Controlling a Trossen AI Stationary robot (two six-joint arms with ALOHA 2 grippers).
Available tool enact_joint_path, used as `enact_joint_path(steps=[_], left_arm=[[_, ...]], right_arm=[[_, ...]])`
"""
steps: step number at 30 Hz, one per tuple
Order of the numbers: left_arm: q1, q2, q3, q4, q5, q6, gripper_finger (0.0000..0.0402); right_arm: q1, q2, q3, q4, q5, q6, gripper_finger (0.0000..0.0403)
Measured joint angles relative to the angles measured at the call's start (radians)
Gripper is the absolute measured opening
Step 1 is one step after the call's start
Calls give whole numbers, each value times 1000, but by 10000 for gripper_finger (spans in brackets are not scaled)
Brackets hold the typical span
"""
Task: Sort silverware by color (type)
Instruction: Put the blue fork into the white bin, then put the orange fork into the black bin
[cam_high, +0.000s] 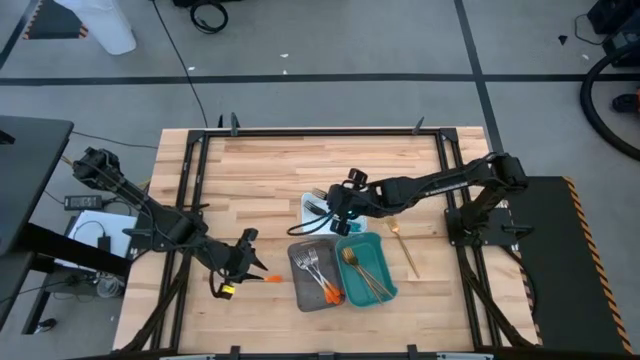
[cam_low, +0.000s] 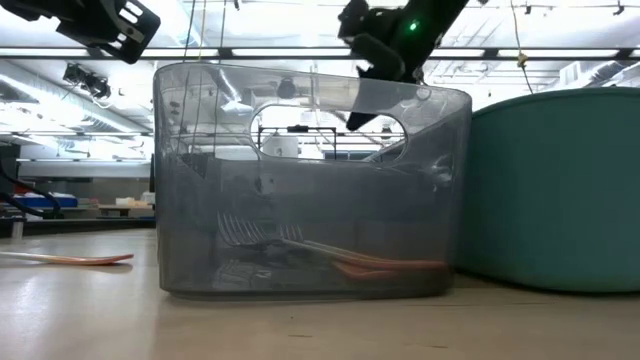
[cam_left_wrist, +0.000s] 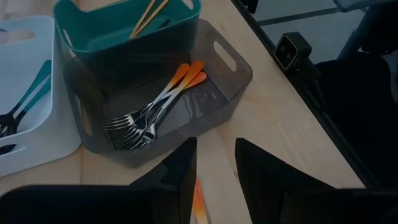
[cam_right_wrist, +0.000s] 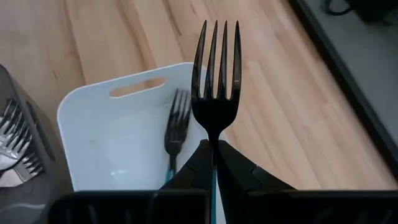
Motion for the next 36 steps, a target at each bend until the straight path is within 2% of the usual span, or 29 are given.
enact_joint_path(steps=[5, 11, 20, 29, 36], left_arm=[[1, 0, 0, 0, 0, 0, 118], [1, 0, 0, 1, 0, 2, 118], [1, 0, 0, 0, 0, 3, 118], [-5, 0, 0, -17, 20, -61, 118], [-26, 35, 0, -82, 55, -171, 118]], right_arm=[[-13, 51, 0, 58, -66, 44, 18], [-27, 90, -1, 26, -92, 140, 18], [-59, 156, -3, 34, -184, 167, 19], [-81, 147, -2, 44, -277, 169, 67], [-80, 116, -2, 24, -280, 167, 87]])
